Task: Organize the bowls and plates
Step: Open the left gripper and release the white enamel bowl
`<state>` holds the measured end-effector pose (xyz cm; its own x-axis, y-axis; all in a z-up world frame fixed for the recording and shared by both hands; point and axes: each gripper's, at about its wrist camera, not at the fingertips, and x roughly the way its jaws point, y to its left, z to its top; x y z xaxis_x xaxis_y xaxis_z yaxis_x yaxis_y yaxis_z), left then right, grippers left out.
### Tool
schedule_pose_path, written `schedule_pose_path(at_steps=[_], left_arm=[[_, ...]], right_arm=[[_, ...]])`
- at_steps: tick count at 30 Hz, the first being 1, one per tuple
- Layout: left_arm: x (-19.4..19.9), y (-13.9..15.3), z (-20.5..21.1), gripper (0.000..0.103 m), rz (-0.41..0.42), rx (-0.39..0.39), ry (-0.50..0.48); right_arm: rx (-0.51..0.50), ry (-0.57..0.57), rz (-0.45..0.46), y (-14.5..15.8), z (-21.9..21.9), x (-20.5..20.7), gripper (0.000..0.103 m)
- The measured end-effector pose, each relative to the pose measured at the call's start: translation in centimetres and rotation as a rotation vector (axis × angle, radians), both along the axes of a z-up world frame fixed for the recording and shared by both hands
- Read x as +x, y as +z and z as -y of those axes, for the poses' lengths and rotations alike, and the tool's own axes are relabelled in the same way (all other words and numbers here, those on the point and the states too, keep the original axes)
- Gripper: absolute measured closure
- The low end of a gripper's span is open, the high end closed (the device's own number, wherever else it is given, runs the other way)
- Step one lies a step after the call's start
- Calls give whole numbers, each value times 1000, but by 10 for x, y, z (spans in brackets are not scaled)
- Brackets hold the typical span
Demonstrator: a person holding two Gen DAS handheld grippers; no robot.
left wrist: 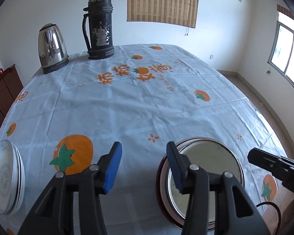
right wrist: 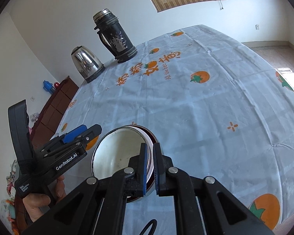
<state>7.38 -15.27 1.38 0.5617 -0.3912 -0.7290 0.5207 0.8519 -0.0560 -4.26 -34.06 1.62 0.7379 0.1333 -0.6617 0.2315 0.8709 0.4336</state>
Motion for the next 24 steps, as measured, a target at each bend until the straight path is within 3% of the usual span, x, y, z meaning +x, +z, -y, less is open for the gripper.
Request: schedule_pose_path(at_steps=[4,7,9,11,15,21,24], left_arm=[[-4,-1,-1,46,34,10,37],[-4,-1,-5,40,35,-2,49],[-5,-1,-8,37,39,-6,57],[-5,-2,-11,33,40,-7,66],[1,-6,-26,29,-4,-48,107],[2,-7,-51,8,-26,-115,174],[-1,-7,-57,7,-26,-139,187]], right_arm=[[-1,-48,34,-10,1,-8,93],[21,-76,52,-18,5,-14,83],[30,-84,75,-21,7,-18,56],[34,-101,110,-21,8,-25,38],[35,-114,125,-21,7,-34,35],[65,-120,128,-28,-1,-45,31],[69,-134,171,-25,-6,-52,31]])
